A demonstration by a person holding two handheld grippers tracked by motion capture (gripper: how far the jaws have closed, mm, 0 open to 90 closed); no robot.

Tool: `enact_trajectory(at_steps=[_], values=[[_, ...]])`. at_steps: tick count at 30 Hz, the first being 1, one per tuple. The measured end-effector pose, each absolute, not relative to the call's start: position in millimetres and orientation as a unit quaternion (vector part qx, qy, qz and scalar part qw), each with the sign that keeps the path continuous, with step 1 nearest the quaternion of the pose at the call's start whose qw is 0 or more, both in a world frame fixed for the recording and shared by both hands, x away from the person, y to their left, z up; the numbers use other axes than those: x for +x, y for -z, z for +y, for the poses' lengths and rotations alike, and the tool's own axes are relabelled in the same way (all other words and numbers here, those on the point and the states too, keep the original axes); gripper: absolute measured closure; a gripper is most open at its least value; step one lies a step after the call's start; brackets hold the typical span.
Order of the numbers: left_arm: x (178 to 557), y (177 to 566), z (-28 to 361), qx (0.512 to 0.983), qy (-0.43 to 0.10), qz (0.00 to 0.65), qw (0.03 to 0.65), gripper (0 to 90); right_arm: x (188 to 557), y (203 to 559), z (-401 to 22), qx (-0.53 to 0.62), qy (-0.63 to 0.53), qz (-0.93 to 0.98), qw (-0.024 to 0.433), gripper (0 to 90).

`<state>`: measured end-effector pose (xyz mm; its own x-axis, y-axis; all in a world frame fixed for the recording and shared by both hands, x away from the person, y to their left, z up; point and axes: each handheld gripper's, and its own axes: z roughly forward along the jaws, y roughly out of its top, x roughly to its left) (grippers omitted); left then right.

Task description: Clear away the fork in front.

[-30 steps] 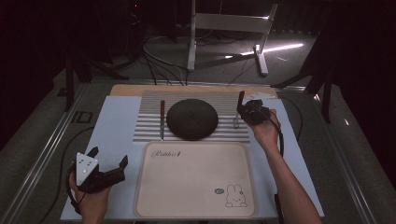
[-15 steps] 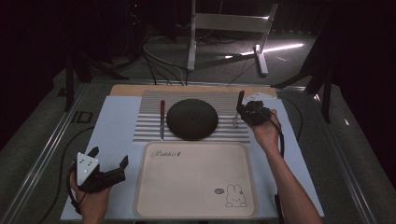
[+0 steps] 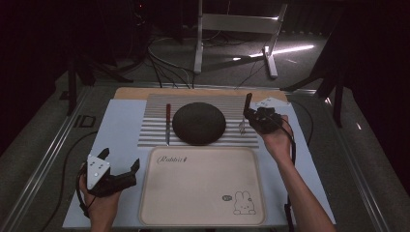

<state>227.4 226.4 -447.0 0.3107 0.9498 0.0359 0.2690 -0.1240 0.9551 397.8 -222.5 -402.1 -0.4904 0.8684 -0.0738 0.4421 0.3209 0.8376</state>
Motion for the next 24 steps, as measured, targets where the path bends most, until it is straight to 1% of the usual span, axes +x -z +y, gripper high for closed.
enact_trajectory(at_steps=[10,14,24], values=[[251,417,187,0.675,-0.339,0.422,0.501,0.4,374,389,-216,0.399,-0.423,0.768,0.27,78.1],[265,409,168,0.689,-0.337,0.404,0.499,0.3,364,384,-211,0.385,-0.433,0.769,0.268,78.2],[288,393,137,0.696,-0.32,0.391,0.51,1.2,342,375,-198,0.355,-0.456,0.775,0.255,78.1]])
